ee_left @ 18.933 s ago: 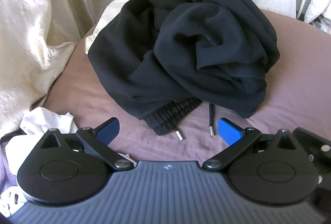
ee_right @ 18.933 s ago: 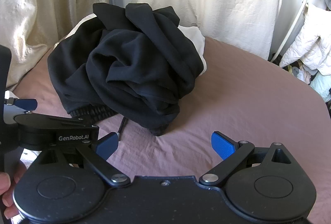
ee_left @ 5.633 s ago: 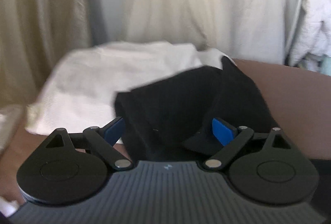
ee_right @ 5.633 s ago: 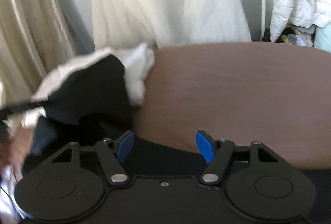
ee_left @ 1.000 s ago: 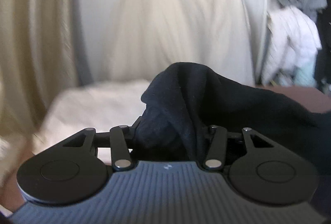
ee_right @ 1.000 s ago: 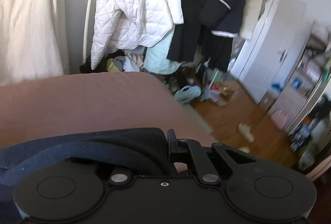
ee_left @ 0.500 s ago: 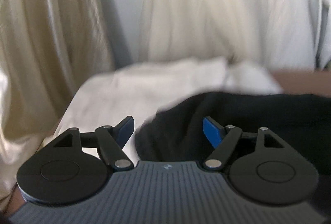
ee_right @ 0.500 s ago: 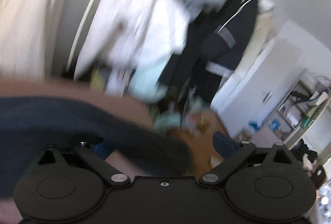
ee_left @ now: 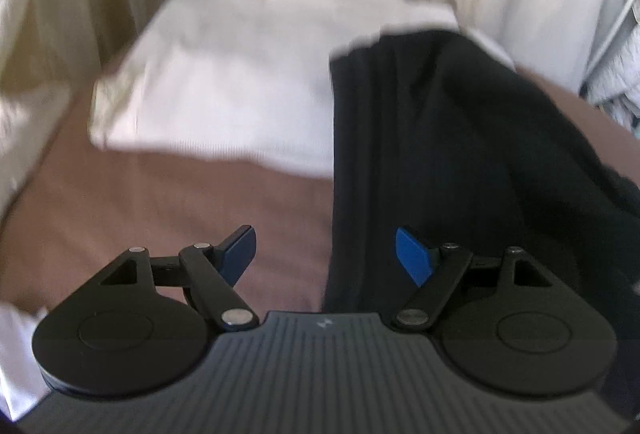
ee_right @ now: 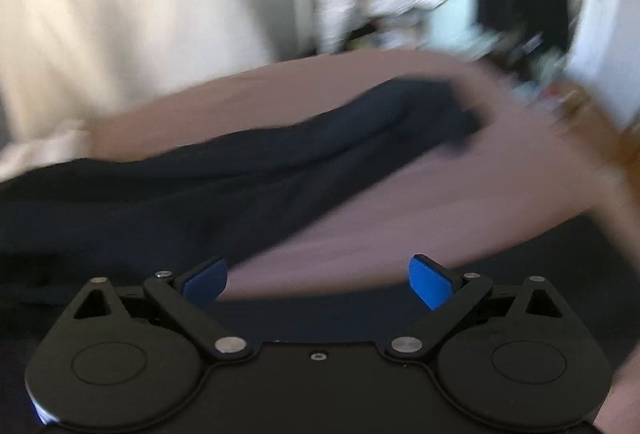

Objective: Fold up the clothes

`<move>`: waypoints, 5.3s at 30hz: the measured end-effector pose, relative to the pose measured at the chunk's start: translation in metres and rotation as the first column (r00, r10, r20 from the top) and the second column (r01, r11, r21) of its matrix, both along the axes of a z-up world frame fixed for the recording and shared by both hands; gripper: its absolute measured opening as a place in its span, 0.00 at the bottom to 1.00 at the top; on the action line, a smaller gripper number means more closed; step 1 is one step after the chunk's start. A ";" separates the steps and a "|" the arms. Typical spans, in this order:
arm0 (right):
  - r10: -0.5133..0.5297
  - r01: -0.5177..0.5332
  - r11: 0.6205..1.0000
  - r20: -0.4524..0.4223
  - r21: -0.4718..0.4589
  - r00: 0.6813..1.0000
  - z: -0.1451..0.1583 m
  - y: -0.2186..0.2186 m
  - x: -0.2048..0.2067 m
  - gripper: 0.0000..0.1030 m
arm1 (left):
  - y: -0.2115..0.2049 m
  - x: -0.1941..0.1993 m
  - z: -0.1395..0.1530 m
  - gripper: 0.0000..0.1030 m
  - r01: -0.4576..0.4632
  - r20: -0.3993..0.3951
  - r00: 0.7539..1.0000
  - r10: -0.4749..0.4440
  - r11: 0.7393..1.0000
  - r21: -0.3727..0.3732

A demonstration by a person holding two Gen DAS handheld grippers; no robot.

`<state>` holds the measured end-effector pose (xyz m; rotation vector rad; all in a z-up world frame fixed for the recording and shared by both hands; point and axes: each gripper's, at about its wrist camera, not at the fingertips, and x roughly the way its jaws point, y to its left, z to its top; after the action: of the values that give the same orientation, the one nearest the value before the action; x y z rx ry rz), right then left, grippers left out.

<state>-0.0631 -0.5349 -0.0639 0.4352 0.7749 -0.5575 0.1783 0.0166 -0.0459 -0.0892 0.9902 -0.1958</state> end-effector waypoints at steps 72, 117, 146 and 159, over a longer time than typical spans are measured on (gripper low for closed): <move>0.188 -0.228 0.944 0.182 0.239 0.965 0.094 0.112 -0.107 0.60 | -0.088 -0.172 0.034 0.69 0.370 0.237 0.903 -0.357 0.929 -0.008; -0.400 0.422 0.875 0.136 -0.239 0.906 -0.013 -0.174 -0.285 0.49 | -0.171 -0.169 -0.031 0.59 0.388 0.093 0.911 -0.402 0.911 0.137; -0.195 0.097 0.964 0.415 0.246 0.889 -0.082 -0.172 -0.149 0.62 | -0.654 -0.126 -0.071 0.77 0.625 0.184 0.578 -0.795 0.576 0.527; -0.269 0.076 0.914 0.453 0.399 0.850 -0.101 -0.195 -0.162 0.62 | -0.573 -0.125 0.046 0.10 0.772 0.197 0.631 -0.750 0.632 -0.069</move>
<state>-0.2253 -0.7297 -0.1645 0.9695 0.3290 -0.4372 0.0531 -0.5565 0.0001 0.2264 0.8047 -1.0638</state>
